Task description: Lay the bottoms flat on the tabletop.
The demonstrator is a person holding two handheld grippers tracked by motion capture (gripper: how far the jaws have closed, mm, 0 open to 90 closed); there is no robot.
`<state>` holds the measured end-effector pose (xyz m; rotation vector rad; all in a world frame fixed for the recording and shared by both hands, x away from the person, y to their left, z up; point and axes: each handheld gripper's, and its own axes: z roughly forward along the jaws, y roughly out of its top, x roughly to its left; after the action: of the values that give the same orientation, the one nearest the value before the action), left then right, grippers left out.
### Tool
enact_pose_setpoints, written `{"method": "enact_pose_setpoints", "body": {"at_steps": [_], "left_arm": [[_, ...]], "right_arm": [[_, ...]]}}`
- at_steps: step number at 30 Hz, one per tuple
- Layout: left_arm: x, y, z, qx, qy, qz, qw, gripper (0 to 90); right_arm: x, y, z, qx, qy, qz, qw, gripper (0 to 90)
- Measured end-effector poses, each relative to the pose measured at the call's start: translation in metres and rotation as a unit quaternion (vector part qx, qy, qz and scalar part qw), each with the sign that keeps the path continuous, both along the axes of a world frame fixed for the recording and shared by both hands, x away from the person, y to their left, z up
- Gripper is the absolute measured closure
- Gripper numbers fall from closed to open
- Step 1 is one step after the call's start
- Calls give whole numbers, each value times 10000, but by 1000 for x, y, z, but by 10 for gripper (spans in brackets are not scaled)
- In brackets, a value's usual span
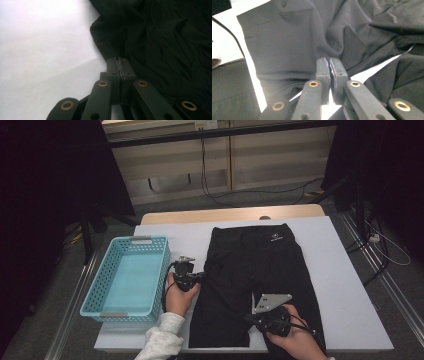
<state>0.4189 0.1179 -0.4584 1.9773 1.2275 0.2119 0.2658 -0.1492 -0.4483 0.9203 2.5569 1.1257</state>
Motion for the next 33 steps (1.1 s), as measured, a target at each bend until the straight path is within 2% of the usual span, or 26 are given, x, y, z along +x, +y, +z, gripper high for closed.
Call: {"method": "enact_pose_setpoints", "body": {"at_steps": [3,6,8,11,13,14,16,19,21,23,26,30,31,33], "left_arm": [[0,2,1,-58,6,40,10000,886],[-3,2,1,-66,1,33,10000,883],[-3,3,1,-82,3,22,10000,864],[-5,3,1,-125,-23,48,9999,717],[-6,2,1,-209,71,-27,9998,620],[-7,1,2,-131,70,-97,9998,553],[-10,1,2,-63,-65,-90,9999,435],[-13,1,6,-64,5,-180,9998,331],[-15,0,9,44,31,-277,9996,275],[-16,-1,10,122,-17,-331,9994,250],[-18,-1,9,158,53,-311,9994,224],[-24,-1,8,293,140,-454,9984,210],[-26,-1,9,326,105,-444,9984,207],[-29,1,10,302,124,-458,9984,201]], "right_arm": [[0,1,-2,-106,-14,14,9999,791],[1,0,1,14,-61,-32,10000,750],[1,-1,5,-9,-186,-119,9998,704],[2,0,11,129,-277,-111,9995,600],[3,3,11,106,-336,-136,9993,548],[4,4,10,104,-319,-148,9993,517],[7,5,6,73,-267,-193,9994,470],[9,5,3,164,-229,-302,9991,387],[10,5,4,228,-287,-367,9987,356],[10,5,5,248,-332,-419,9983,291],[11,6,3,191,-354,-487,9980,248],[12,3,4,221,-398,-547,9975,222],[13,1,4,224,-438,-568,9972,221],[14,-4,6,260,-468,-665,9963,202]]}}
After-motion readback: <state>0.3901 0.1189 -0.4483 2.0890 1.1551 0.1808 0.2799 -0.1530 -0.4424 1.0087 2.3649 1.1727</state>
